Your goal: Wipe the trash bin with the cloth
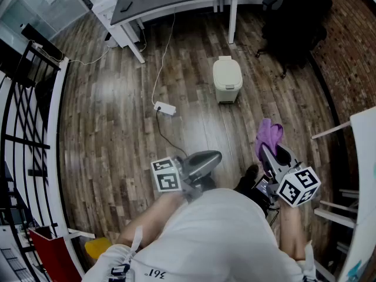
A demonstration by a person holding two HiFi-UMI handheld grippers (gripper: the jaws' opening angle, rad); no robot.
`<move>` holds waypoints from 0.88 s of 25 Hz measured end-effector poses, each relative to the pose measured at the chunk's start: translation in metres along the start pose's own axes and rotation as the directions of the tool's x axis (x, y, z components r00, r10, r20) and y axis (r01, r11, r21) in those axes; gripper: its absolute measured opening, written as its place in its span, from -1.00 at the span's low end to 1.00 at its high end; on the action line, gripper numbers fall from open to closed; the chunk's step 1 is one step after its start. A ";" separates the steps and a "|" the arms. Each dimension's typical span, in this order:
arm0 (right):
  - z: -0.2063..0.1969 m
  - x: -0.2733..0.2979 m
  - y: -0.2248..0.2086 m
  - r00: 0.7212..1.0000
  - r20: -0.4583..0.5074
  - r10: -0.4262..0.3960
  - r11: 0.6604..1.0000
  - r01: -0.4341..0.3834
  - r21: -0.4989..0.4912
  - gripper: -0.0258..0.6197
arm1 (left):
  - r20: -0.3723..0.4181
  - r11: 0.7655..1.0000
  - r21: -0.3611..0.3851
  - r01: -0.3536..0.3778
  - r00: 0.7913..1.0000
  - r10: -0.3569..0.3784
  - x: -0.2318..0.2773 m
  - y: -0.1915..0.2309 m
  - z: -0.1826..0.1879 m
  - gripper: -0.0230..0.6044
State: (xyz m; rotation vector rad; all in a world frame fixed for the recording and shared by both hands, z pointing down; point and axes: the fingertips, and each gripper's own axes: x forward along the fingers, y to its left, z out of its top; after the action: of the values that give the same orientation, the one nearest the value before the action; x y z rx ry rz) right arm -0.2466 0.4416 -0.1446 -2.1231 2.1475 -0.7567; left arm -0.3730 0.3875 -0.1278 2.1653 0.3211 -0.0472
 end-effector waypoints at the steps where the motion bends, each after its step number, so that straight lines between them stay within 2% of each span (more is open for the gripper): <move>1: -0.001 0.000 0.000 1.000 -0.001 0.001 1.000 0.000 0.002 -0.62 | 0.004 1.000 0.002 -0.004 1.000 0.004 -0.001 0.001 0.001 -0.88; 12: -0.010 -0.005 -0.004 1.000 -0.001 -0.019 1.000 0.019 -0.002 -0.63 | 0.034 0.998 0.026 -0.052 0.998 0.051 -0.014 0.005 0.002 -0.88; 18: -0.006 -0.006 -0.009 0.999 0.031 -0.042 0.998 0.040 0.050 -0.63 | 0.051 0.996 0.042 -0.078 0.996 0.075 -0.022 0.003 0.008 -0.88; 22: 0.002 -0.010 -0.008 0.998 0.061 0.004 0.998 -0.008 0.067 -0.63 | 0.075 0.993 0.060 -0.100 0.993 0.096 -0.030 0.007 0.014 -0.88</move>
State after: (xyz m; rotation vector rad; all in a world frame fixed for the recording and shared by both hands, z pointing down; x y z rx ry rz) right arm -0.2378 0.4506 -0.1467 -2.0785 2.0675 -0.7429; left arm -0.3994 0.3656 -0.1257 2.2332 0.1738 -0.0808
